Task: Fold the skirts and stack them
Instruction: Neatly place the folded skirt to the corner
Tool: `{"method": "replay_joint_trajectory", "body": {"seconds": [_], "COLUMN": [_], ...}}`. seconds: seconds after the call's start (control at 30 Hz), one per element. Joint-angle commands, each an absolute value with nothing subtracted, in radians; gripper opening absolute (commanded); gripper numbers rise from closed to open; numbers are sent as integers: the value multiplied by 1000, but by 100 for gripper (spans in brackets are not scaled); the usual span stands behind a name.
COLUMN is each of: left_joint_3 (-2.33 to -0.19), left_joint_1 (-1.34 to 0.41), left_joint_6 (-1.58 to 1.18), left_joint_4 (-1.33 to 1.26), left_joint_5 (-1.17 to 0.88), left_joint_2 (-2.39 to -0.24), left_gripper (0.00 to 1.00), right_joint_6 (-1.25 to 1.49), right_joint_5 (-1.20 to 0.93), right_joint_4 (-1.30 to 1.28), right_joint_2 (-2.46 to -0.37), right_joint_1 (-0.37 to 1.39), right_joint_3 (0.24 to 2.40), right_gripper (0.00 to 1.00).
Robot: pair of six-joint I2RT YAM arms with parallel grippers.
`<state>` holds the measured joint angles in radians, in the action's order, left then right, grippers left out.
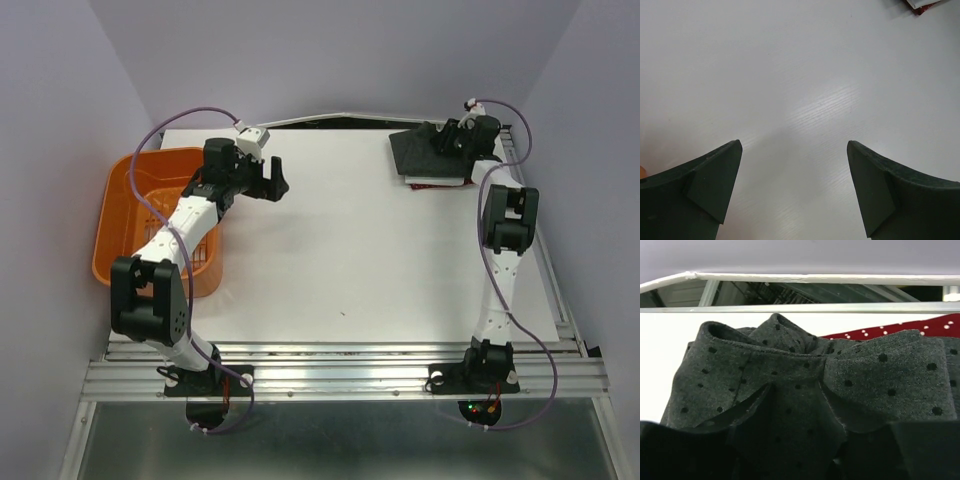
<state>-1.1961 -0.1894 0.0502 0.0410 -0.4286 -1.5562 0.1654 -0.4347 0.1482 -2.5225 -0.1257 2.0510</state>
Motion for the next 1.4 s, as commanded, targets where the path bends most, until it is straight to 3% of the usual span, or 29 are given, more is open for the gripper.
{"method": "replay_joint_trajectory", "body": {"seconds": [0.0, 0.2, 0.37, 0.63, 0.77, 1.0, 1.2, 1.37], "left_joint_3": [-1230, -1192, -1218, -1307, -1333, -1143, -976, -917], "left_joint_1": [-192, -192, -193, -193, -192, -192, -192, -193], "left_joint_6": [40, 64, 100, 176, 225, 311, 342, 351], "left_joint_4": [8, -21, -15, 118, 254, 314, 377, 385], "left_joint_5": [-449, -411, -338, -252, -256, -242, -235, -207], "left_joint_2": [-1548, -1485, -1428, -1332, -1289, -1089, -953, -870], "left_gripper": [99, 99, 98, 98, 98, 98, 98, 98], "right_joint_6": [176, 222, 235, 28, -86, -268, -313, -307], "right_joint_5": [-452, -494, -508, -583, -560, -542, -511, -514], "right_joint_4": [281, 336, 339, 134, -65, -494, -568, -597], "right_joint_2": [-2560, -2514, -2338, -2033, -1837, -1524, -1182, -1008], "right_joint_1": [-133, -133, -133, -133, -133, -133, -133, -133], "right_joint_3": [2096, 2091, 2076, 1979, 1809, 1493, 1082, 934], "right_gripper": [52, 88, 100, 100, 100, 100, 100, 100]}}
